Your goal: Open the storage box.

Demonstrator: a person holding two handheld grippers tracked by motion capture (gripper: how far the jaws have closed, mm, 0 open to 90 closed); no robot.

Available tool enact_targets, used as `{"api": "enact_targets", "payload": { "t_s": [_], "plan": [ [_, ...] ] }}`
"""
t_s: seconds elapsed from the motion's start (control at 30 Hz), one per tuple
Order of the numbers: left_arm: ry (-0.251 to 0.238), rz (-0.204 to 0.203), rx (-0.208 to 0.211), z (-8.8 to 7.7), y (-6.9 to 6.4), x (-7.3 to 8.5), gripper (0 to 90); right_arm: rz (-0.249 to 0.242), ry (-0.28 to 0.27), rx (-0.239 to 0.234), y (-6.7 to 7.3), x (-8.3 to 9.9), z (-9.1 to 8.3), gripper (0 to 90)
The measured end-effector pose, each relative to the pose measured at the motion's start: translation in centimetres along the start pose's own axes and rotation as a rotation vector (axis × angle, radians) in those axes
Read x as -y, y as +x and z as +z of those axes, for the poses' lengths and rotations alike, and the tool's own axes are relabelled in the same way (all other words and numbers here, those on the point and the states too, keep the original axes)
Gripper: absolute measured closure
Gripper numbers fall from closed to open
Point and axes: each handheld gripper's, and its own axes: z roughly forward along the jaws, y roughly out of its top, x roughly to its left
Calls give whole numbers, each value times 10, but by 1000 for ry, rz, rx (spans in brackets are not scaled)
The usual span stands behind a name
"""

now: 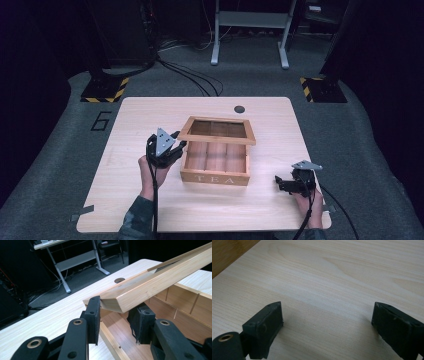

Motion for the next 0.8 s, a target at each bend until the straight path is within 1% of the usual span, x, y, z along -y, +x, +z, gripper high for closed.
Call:
{"api": "enact_targets", "payload": {
  "t_s": [0.1,0.13,0.2,0.23,0.27,0.3,0.4,0.43,0.5,0.53,0.57,0.6,0.7,0.73,0.8],
  "plan": [
    [9,2,12,-1,-1,-4,624,0,0,0,0,0,0,94],
    [12,2,16,-1,-1,-5,624,9,-3,-2,0,0,0,94],
    [10,1,18,-1,-2,-9,625,13,-5,-4,1,0,0,94],
    [10,1,29,0,-1,-11,625,12,-4,-3,1,0,0,95],
    [6,-5,25,1,0,-12,625,12,-4,-3,1,0,0,94],
    [12,-2,29,1,1,-14,625,12,-4,-3,1,0,0,94],
    [17,-14,40,4,5,-21,625,12,-4,-3,1,0,0,94],
    [21,-9,43,5,6,-23,626,12,-4,-4,1,0,0,94],
    [28,-13,47,6,9,-27,626,14,-4,-4,1,0,0,94],
    [37,-5,53,7,12,-30,626,15,-4,-4,1,0,0,94],
    [37,-12,55,8,13,-32,627,15,-4,-3,1,0,0,94],
    [44,-9,61,9,14,-34,627,15,-4,-4,1,0,0,94],
    [54,-11,69,11,18,-39,627,15,-4,-4,1,0,0,94],
    [49,-16,68,12,18,-40,627,15,-4,-4,1,0,0,94],
    [59,-16,79,13,21,-43,627,15,-3,-4,1,0,0,94]
  ]
}}
